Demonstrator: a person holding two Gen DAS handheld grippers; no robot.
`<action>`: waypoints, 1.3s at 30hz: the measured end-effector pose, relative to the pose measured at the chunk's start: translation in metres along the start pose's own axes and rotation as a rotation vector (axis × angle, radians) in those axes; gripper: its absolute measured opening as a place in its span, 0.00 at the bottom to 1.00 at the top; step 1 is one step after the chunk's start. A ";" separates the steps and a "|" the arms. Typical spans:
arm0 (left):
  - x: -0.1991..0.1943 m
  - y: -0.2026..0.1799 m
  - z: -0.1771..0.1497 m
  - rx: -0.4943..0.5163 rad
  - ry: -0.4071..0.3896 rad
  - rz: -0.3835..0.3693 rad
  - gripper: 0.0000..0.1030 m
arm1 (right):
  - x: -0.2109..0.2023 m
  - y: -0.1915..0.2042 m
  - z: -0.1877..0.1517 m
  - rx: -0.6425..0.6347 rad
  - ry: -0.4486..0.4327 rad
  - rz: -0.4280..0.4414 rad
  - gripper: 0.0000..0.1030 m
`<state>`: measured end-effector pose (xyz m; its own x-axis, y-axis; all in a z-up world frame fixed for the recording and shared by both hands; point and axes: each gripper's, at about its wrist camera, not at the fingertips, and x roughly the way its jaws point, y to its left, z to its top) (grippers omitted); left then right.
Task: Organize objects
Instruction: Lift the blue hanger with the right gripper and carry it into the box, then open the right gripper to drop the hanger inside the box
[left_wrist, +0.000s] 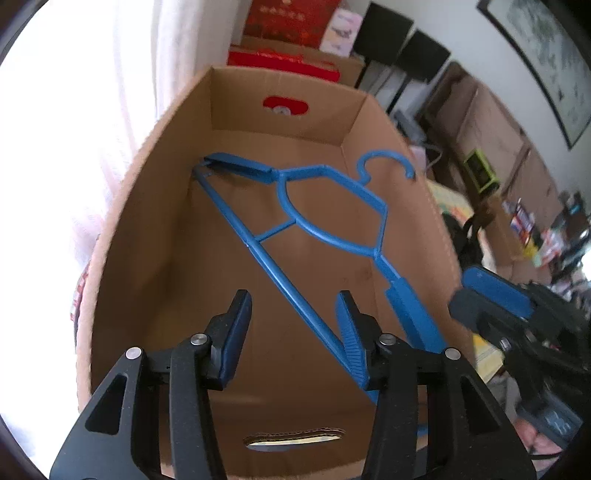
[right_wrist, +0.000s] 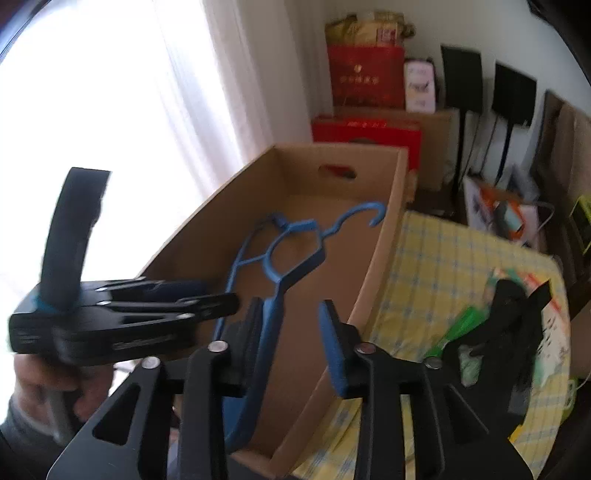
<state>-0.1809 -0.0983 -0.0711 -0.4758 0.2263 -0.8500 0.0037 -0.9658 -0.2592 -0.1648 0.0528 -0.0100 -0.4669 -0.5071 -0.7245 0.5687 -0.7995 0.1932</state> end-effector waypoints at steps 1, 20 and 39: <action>0.002 -0.001 0.001 0.000 0.012 -0.001 0.37 | 0.001 0.003 -0.001 -0.007 0.012 0.000 0.35; 0.026 -0.005 0.036 0.049 0.078 0.067 0.22 | 0.046 0.014 0.001 0.022 0.098 0.008 0.28; 0.028 0.001 0.056 0.081 0.004 0.196 0.29 | 0.000 -0.007 0.016 0.025 0.022 -0.027 0.59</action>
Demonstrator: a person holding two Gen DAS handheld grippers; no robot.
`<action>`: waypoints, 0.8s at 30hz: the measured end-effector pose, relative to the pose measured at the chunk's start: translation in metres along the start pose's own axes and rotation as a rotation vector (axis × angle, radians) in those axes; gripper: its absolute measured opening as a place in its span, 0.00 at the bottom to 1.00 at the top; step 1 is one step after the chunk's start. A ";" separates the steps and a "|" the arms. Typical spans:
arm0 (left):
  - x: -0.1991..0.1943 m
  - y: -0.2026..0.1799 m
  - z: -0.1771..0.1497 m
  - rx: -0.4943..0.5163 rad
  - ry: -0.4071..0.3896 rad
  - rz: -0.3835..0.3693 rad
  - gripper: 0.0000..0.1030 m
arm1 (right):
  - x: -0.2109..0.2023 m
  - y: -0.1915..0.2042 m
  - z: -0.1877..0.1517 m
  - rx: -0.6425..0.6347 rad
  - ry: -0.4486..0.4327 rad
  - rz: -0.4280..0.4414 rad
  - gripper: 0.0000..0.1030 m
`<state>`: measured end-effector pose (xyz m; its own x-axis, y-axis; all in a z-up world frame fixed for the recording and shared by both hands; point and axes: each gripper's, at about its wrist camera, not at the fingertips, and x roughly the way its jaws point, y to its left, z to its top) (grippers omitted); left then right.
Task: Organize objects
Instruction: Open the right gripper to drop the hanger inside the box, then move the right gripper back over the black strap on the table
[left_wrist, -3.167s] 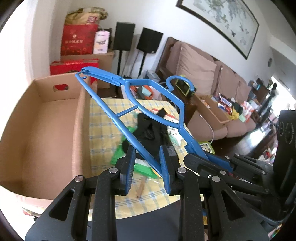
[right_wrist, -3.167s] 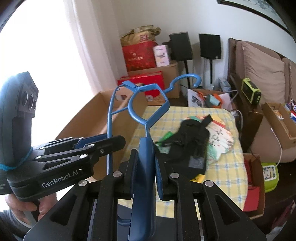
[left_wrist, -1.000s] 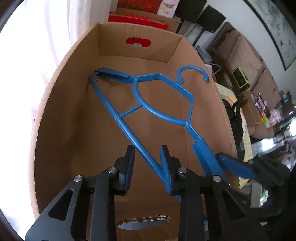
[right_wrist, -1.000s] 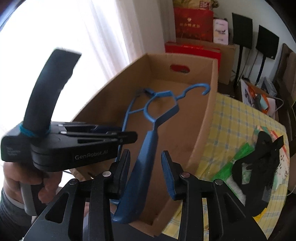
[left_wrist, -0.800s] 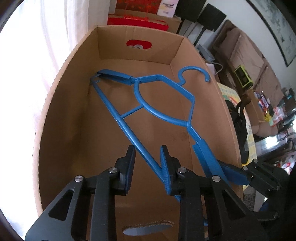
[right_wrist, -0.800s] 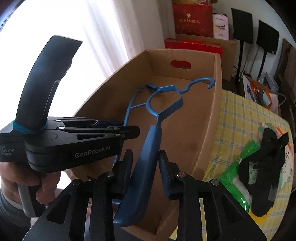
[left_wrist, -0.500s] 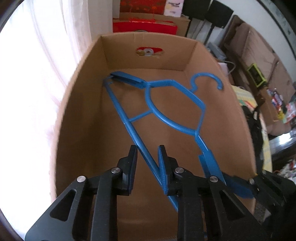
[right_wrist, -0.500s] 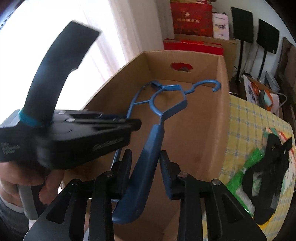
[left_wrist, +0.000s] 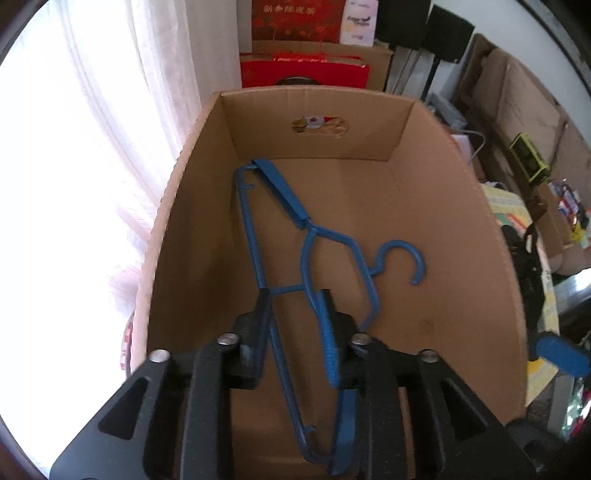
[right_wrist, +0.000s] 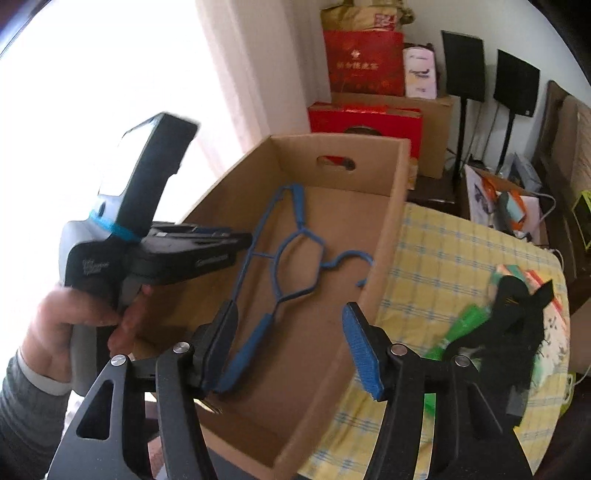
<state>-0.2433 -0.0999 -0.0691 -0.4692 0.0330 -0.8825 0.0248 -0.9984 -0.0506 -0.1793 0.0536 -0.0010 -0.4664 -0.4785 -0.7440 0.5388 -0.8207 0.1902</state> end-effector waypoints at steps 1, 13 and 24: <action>-0.002 -0.001 0.000 -0.003 -0.003 -0.002 0.35 | -0.002 -0.003 0.000 0.003 -0.005 -0.007 0.60; -0.053 -0.020 -0.025 0.009 -0.124 -0.066 0.70 | -0.034 -0.038 -0.025 0.041 -0.041 -0.109 0.71; -0.088 -0.061 -0.048 0.113 -0.197 -0.118 0.87 | -0.071 -0.079 -0.048 0.111 -0.084 -0.185 0.84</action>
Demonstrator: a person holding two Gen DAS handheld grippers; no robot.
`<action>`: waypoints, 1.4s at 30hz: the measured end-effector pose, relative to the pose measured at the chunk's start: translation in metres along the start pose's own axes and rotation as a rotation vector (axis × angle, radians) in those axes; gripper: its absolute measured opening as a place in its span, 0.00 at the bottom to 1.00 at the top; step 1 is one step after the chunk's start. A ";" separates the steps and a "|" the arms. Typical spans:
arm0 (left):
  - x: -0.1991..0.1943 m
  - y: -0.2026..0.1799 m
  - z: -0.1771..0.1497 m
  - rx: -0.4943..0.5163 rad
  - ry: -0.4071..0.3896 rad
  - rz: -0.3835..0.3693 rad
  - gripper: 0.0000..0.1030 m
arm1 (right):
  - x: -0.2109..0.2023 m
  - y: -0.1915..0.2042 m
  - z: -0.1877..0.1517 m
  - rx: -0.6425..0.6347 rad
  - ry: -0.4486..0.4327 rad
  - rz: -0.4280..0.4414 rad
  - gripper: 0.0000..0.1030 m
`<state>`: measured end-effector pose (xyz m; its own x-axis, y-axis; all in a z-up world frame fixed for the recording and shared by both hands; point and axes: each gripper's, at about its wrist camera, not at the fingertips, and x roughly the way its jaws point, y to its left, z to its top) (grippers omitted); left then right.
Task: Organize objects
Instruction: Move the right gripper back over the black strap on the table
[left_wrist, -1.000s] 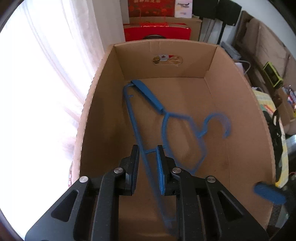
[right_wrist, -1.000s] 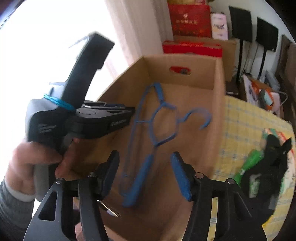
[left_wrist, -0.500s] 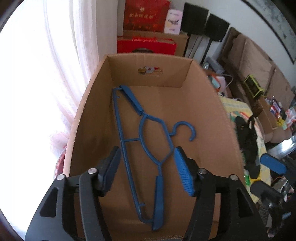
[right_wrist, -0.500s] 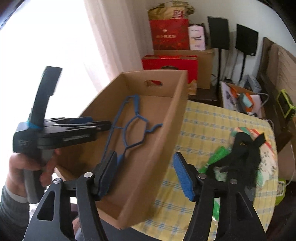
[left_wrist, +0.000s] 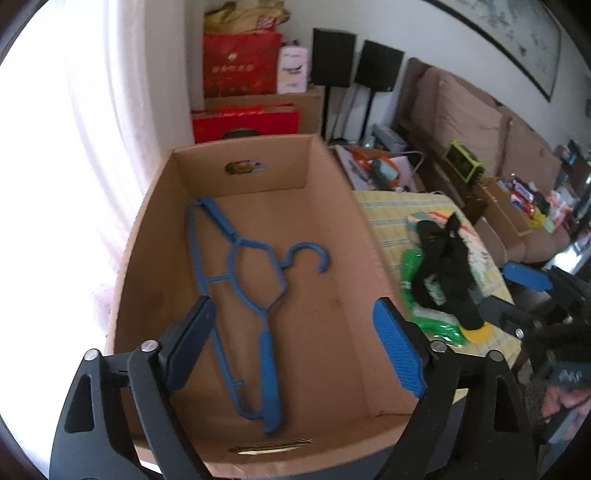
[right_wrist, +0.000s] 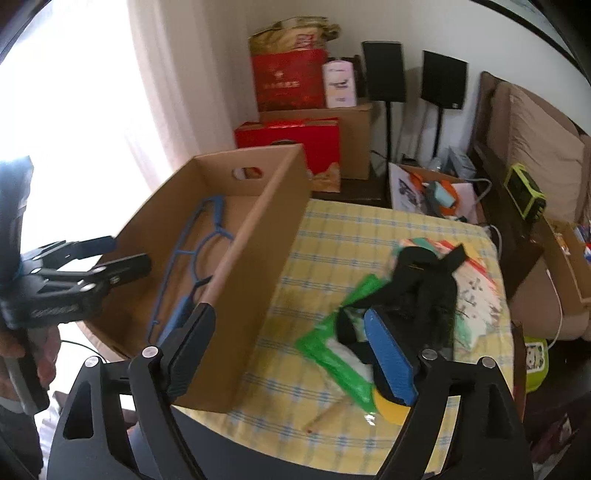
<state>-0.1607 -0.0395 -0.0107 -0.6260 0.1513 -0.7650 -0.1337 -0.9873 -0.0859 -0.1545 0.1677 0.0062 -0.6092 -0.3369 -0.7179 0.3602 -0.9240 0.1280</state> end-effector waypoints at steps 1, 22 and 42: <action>-0.003 -0.004 0.000 0.002 -0.007 -0.011 0.91 | -0.003 -0.007 -0.001 0.012 -0.003 -0.007 0.85; -0.008 -0.077 -0.013 0.037 -0.021 -0.145 1.00 | -0.043 -0.117 -0.041 0.198 -0.019 -0.150 0.88; 0.054 -0.191 -0.017 0.162 0.048 -0.191 1.00 | -0.021 -0.180 -0.038 0.324 0.005 -0.137 0.84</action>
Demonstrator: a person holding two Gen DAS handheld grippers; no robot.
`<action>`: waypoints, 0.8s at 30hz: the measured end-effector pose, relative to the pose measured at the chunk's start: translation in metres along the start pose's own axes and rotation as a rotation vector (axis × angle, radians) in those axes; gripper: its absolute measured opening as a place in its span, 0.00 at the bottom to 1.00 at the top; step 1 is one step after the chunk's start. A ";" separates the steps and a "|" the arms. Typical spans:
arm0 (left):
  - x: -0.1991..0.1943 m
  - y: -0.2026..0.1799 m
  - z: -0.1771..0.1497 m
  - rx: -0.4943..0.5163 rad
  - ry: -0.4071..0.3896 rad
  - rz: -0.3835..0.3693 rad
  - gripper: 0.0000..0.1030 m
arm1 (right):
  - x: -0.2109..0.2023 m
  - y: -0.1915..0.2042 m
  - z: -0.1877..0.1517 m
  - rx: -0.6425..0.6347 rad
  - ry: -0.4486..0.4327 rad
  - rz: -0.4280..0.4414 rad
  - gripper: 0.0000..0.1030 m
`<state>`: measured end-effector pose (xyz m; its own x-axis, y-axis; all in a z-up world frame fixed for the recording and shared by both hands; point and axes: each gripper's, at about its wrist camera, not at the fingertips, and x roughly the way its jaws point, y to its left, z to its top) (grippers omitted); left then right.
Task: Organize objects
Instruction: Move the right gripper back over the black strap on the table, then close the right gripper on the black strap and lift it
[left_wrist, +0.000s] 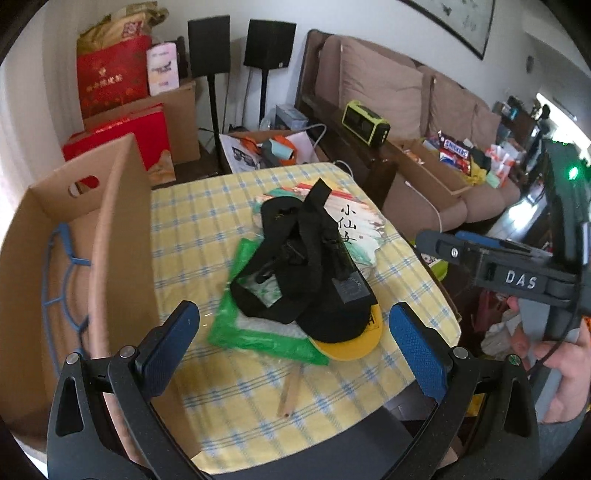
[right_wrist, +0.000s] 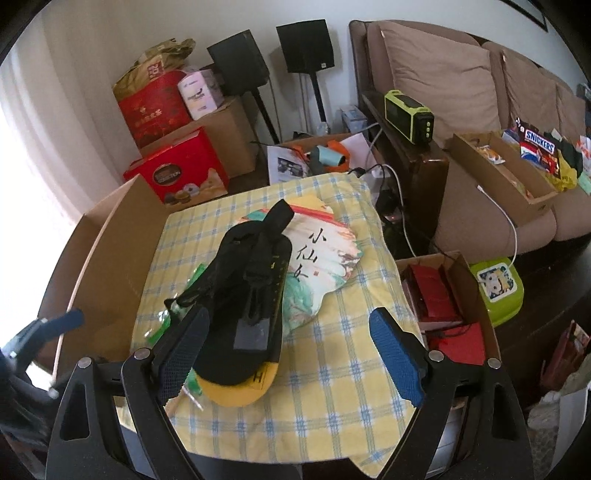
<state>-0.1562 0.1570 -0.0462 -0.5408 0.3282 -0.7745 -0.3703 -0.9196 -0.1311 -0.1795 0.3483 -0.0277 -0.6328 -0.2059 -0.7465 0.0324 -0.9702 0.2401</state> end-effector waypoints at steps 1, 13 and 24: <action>0.006 -0.003 0.001 0.002 0.003 0.005 1.00 | 0.004 -0.001 0.004 0.004 0.003 0.005 0.83; 0.073 -0.009 0.026 -0.009 0.010 0.098 1.00 | 0.068 0.005 0.043 -0.008 0.079 0.061 0.65; 0.110 0.001 0.027 -0.030 0.035 0.115 0.90 | 0.131 0.018 0.059 -0.038 0.154 0.070 0.42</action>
<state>-0.2366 0.1983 -0.1151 -0.5512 0.2130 -0.8068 -0.2847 -0.9568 -0.0580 -0.3070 0.3118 -0.0846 -0.5024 -0.2876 -0.8154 0.1036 -0.9563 0.2735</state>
